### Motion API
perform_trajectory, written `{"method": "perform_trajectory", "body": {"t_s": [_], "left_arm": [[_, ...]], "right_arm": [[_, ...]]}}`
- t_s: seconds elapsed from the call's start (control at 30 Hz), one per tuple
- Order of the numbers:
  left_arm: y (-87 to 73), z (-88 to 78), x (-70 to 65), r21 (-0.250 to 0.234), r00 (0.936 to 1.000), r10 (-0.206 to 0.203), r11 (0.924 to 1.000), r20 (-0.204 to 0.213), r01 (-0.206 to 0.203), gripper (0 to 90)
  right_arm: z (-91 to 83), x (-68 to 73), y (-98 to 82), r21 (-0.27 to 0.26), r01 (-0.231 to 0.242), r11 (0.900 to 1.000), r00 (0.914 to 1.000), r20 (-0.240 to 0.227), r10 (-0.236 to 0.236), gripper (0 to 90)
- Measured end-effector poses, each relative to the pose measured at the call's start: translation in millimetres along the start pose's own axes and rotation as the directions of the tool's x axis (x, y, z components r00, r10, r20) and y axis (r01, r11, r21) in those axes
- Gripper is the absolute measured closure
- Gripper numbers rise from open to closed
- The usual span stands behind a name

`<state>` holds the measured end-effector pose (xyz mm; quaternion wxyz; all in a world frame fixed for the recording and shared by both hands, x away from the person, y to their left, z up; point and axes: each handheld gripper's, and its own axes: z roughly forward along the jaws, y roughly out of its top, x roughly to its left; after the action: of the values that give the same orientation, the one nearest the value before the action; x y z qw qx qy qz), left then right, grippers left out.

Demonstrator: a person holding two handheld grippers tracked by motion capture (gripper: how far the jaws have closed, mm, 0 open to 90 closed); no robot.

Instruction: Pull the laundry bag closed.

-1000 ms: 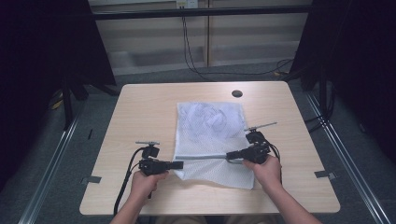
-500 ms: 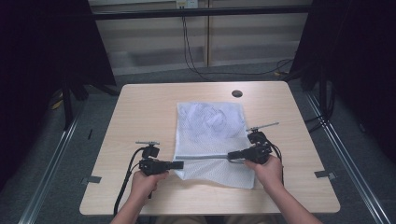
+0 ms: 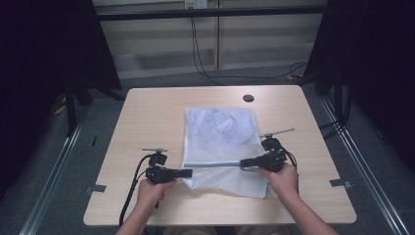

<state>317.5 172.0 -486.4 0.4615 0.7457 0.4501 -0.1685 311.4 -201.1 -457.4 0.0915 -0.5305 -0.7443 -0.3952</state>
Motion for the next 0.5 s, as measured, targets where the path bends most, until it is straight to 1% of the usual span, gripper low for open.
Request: {"method": "perform_trajectory", "body": {"t_s": [0.03,0.07,0.1,0.13,0.2,0.33,0.43,0.5], "left_arm": [[0.0,-0.5,0.1,0.000,1.0000,0.001,1.0000,-0.006,-0.001,88.8],[0.1,-1.2,0.3,-0.002,1.0000,-0.003,1.0000,-0.005,0.003,88.8],[0.3,-2.0,0.9,-0.004,1.0000,0.002,1.0000,-0.003,-0.002,88.8],[0.5,-2.5,1.0,-0.004,1.0000,0.003,1.0000,-0.001,-0.003,88.8],[0.2,-2.2,0.8,-0.002,1.0000,0.004,1.0000,-0.004,-0.004,88.8],[0.2,-0.7,-0.2,-0.004,1.0000,-0.004,1.0000,0.003,0.004,88.8],[0.2,-1.1,-0.1,-0.004,1.0000,-0.004,1.0000,0.000,0.004,88.8],[0.4,-1.6,0.5,0.000,1.0000,0.003,1.0000,-0.001,-0.003,88.8]], "right_arm": [[0.0,0.1,-0.1,0.000,0.001,1.000,1.0000,0.003,-0.001,87.2],[-0.3,-0.2,-0.2,0.002,0.010,1.000,0.9998,0.018,-0.010,87.2],[-1.0,-1.1,-0.4,0.002,0.013,1.000,0.9997,0.021,-0.013,87.2],[-3.0,-3.6,-1.1,-0.003,0.001,1.000,0.9999,0.015,-0.001,87.2],[-4.0,-4.4,-1.3,-0.003,-0.002,1.000,0.9998,0.018,0.002,87.2],[-7.9,-5.8,-1.8,-0.007,-0.002,1.000,0.9998,0.022,0.002,87.1],[-7.6,-5.6,-2.0,-0.007,-0.001,1.000,0.9999,0.017,0.002,87.1],[-7.7,-5.4,-2.2,-0.006,-0.001,1.000,0.9998,0.019,0.002,87.2]]}}
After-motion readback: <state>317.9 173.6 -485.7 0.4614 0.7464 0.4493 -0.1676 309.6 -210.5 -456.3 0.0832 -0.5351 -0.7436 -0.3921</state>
